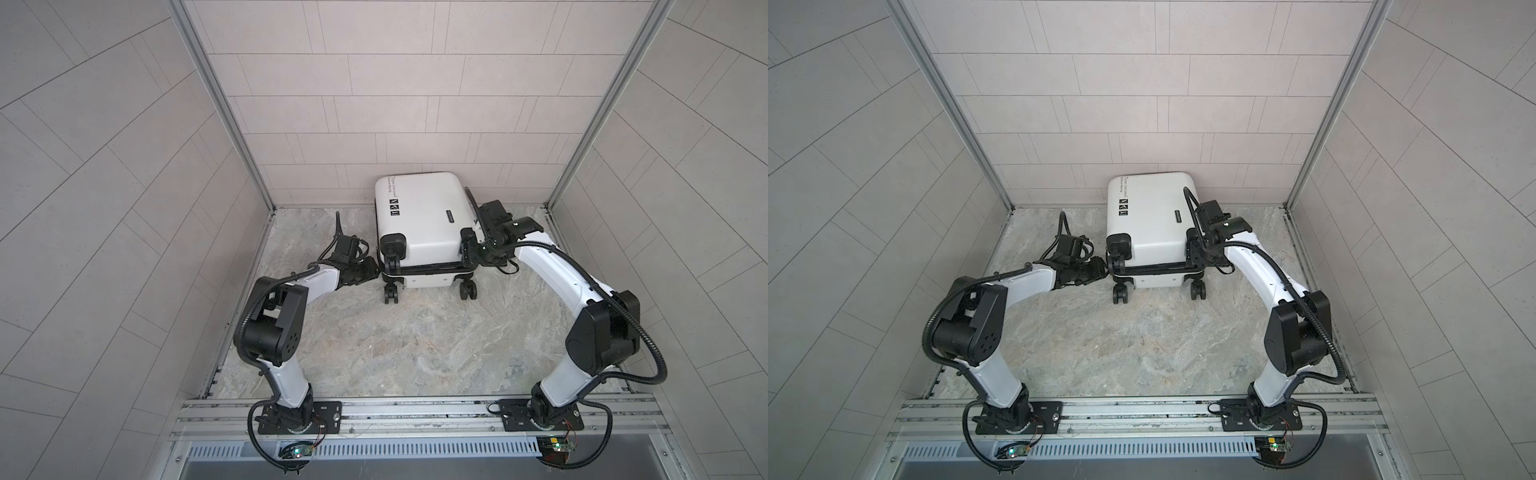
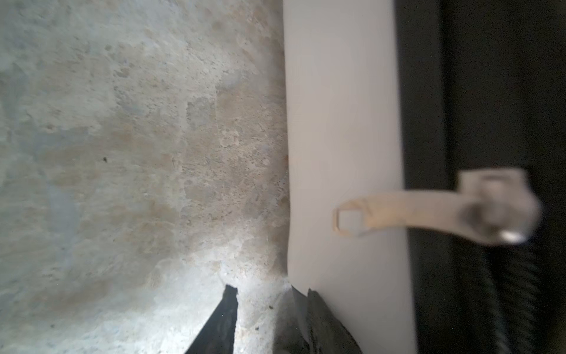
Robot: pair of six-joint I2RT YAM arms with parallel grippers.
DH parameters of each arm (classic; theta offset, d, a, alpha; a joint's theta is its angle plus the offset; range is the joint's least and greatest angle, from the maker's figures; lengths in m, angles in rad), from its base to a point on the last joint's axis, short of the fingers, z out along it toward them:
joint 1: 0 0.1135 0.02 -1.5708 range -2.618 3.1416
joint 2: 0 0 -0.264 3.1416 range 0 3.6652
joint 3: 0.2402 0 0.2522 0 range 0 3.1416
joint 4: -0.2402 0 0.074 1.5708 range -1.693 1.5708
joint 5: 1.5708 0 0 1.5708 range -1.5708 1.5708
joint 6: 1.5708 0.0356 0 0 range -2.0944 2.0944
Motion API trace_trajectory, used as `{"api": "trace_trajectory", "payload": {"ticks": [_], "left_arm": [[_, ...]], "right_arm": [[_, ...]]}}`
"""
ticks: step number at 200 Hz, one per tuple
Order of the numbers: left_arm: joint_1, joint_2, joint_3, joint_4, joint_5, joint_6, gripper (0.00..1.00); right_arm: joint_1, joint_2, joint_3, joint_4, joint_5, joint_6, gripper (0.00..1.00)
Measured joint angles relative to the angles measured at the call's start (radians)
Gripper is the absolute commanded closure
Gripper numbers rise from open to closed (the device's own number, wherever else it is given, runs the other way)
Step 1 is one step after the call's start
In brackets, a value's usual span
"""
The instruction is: Pack the luggage
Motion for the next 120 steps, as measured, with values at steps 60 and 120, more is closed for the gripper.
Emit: {"api": "trace_trajectory", "payload": {"ticks": [60, 120], "left_arm": [[-0.106, 0.054, 0.069, 0.050, -0.062, -0.027, 0.55], [-0.210, 0.062, 0.071, 0.140, -0.068, -0.062, 0.55]], "right_arm": [[-0.050, -0.002, 0.055, -0.050, 0.027, -0.008, 0.16], [-0.091, -0.074, 0.119, -0.148, 0.116, 0.000, 0.18]]}}
